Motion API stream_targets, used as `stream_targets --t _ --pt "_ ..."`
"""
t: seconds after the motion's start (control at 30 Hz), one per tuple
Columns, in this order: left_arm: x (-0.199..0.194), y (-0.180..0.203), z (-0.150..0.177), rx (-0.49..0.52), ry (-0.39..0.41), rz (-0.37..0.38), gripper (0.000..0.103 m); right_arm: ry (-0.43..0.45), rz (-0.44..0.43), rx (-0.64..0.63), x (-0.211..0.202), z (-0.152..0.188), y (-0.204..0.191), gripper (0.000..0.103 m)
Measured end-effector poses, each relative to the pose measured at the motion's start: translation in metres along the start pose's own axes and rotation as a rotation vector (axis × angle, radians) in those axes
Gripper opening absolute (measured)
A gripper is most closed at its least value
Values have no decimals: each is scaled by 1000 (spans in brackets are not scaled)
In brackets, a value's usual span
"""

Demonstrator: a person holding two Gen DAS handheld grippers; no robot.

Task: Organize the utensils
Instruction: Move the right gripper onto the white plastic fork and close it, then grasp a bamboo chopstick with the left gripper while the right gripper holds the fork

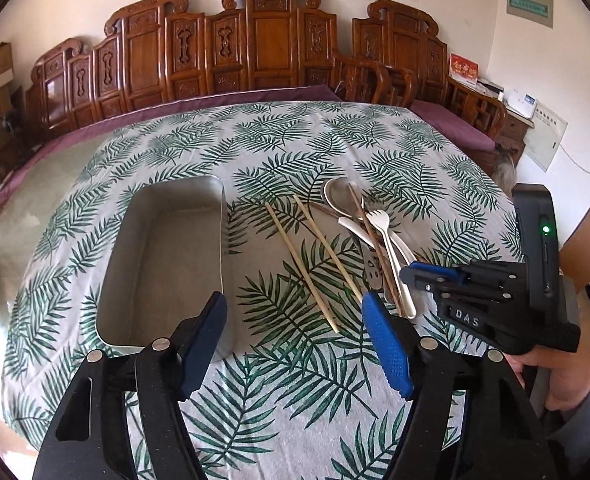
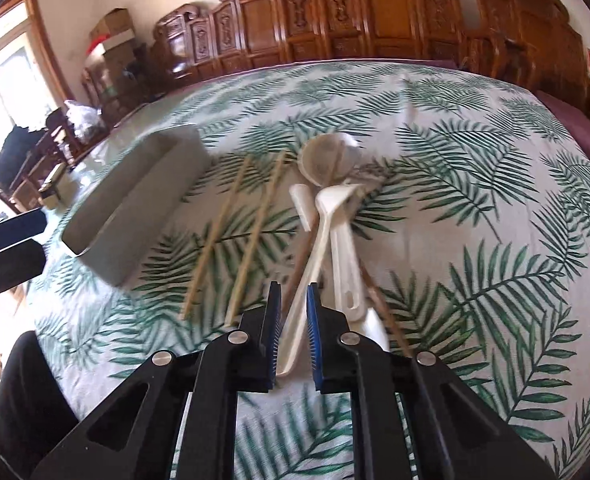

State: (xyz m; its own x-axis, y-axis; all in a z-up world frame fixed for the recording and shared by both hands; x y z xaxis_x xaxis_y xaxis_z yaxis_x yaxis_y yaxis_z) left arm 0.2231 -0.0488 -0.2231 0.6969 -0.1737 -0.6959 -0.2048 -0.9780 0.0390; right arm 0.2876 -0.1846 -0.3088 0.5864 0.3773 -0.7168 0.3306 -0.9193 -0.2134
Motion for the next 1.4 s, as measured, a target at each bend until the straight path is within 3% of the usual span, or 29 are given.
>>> stream_targets --t 0.23,0.7,0.8,0.83,0.93,1.07,1.4 --pt "15 7 3 15 -26 9 65 -25 -2 23 18 -1 13 17" --pt "50 12 18 21 -101 -21 65 -27 -15 -70 30 -12 -2 23" --pt "56 14 19 22 -110 -25 65 -32 -17 -77 31 -12 -3 19" --pt "58 15 19 23 -112 -26 65 -34 -19 -72 31 -12 -2 9" --pt "63 17 19 25 -116 -28 65 -39 -24 -62 29 -11 0 5" --pt "70 16 20 16 -125 -30 65 -17 -30 -40 20 -15 6 4" --pt "97 16 29 8 -179 -30 50 36 -27 5 1 -23 19 4"
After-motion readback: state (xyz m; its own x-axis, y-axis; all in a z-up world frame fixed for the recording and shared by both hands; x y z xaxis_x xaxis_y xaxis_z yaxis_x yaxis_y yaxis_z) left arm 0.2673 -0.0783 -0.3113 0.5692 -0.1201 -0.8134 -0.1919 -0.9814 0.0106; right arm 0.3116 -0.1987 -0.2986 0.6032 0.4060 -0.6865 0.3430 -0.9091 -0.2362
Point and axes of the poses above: each gripper's, at about its wrist camera, not at the fingertips, and x roughly the way its jaws point, y to its right, z to its underside, the point moved 10 cm from there along x, roughly the way its jaws point, and after that the axes turned 3 degrees about y, right-handed, at the moved point
